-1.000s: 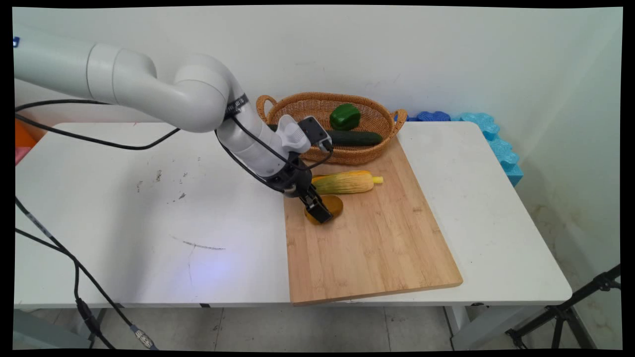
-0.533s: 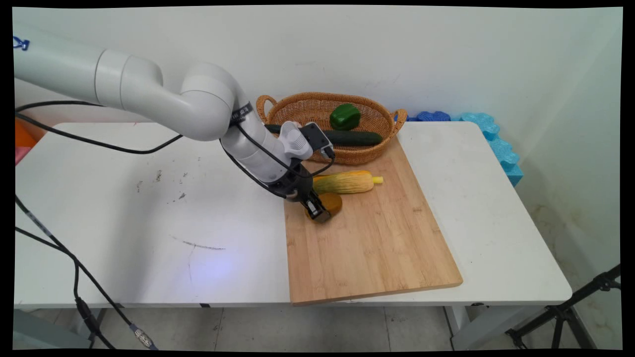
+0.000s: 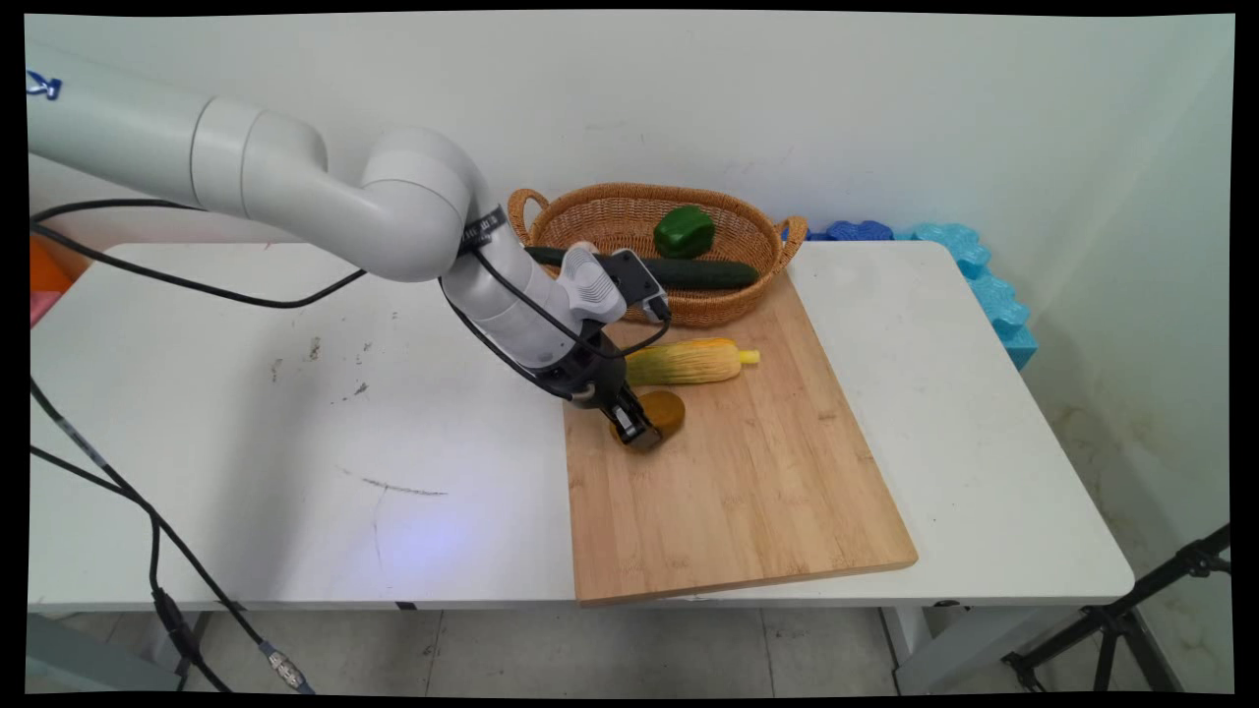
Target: Place the picked object in the vegetable basket
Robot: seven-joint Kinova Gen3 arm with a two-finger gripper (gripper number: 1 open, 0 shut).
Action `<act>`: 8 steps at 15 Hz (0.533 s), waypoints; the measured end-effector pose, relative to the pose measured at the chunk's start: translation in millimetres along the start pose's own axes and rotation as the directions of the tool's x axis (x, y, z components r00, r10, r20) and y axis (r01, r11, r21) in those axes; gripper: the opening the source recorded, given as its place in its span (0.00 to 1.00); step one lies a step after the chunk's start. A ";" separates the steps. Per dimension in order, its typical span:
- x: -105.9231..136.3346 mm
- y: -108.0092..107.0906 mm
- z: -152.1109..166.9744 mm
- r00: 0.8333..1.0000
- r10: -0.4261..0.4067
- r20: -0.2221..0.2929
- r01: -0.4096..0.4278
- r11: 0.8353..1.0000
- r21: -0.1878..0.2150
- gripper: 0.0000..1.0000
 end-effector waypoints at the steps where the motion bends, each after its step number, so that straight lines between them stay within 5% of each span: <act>1: 2.6 0.6 -2.3 1.000 0.005 -0.003 -0.005 1.000 -0.004 0.00; 8: 32.7 -9.9 -32.5 0.997 0.052 -0.048 -0.052 0.999 -0.005 0.00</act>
